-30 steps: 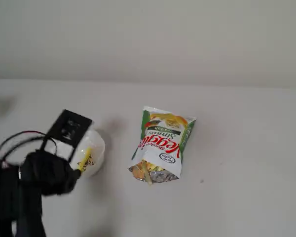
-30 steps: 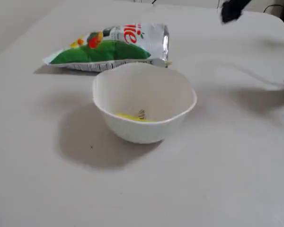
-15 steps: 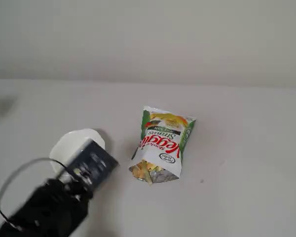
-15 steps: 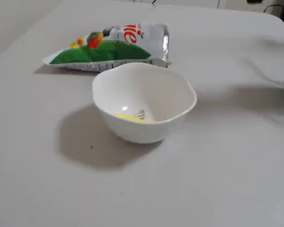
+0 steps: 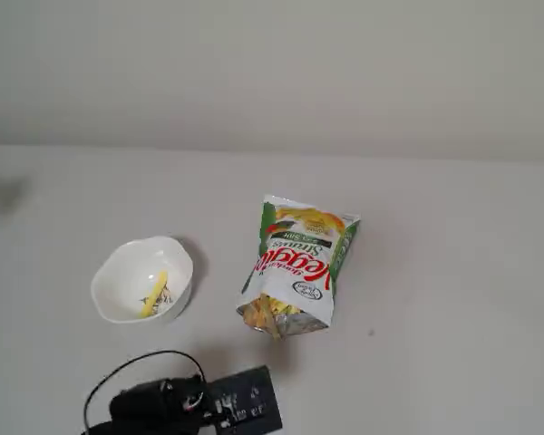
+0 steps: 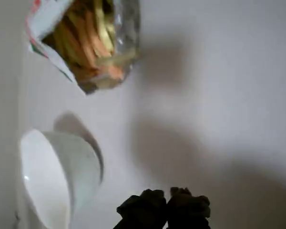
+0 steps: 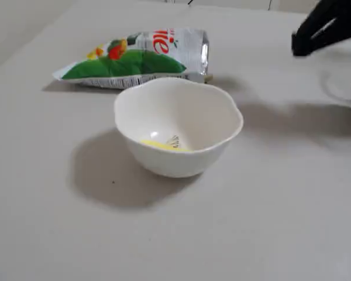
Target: Pick up veggie straw from inside of open veggie straw packet and place it inside the bowl on the left side of the veggie straw packet
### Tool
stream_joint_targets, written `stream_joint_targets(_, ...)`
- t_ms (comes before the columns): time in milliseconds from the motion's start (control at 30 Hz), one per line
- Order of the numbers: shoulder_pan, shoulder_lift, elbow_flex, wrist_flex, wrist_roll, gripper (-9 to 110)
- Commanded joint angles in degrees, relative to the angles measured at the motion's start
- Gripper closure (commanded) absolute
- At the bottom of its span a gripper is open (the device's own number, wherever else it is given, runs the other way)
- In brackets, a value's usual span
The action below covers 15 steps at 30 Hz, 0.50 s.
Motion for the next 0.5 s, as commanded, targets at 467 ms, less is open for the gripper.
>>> stream_joint_targets(467,-7.8,0.5,10.0,-5.8,4.6,101)
